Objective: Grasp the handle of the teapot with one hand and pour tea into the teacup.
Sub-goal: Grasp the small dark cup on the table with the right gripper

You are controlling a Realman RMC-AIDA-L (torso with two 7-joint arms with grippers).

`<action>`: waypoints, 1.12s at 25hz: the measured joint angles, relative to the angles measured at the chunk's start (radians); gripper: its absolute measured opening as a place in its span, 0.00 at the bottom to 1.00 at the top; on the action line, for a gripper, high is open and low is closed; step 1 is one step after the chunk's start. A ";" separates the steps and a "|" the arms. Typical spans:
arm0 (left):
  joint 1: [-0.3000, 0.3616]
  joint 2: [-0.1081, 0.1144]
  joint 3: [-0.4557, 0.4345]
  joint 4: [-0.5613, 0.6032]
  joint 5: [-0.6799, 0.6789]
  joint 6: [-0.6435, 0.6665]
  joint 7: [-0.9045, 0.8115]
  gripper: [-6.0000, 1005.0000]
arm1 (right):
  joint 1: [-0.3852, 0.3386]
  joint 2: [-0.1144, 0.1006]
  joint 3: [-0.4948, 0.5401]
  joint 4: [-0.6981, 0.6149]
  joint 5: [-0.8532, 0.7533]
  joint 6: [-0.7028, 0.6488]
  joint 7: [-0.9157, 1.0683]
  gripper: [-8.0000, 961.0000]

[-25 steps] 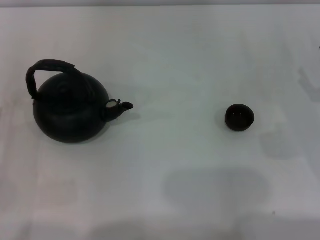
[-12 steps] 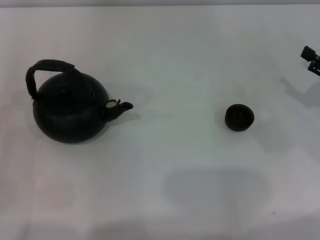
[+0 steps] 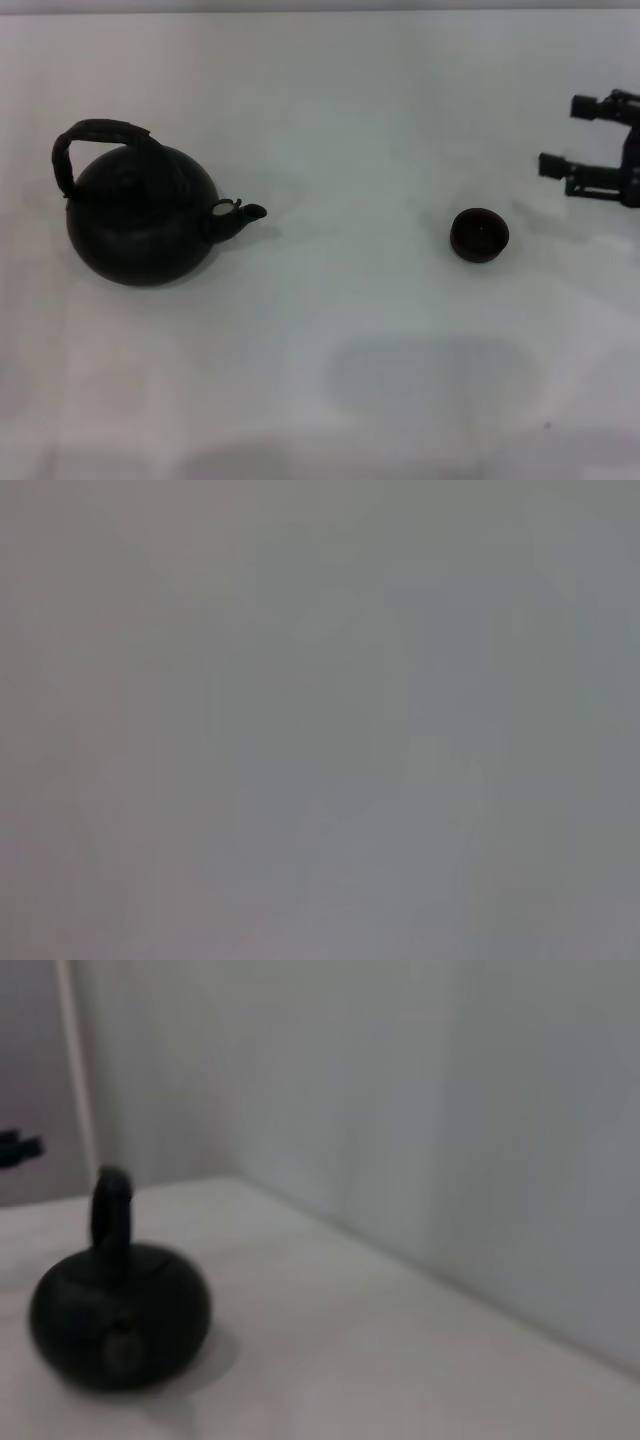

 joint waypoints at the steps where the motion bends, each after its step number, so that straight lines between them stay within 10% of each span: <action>1: -0.002 0.000 0.000 0.000 0.000 0.000 0.000 0.83 | 0.008 0.002 -0.006 -0.005 -0.021 0.002 0.018 0.90; 28: -0.012 0.002 0.000 0.007 0.000 -0.006 0.000 0.82 | 0.055 0.013 -0.305 0.069 -0.041 -0.209 -0.016 0.90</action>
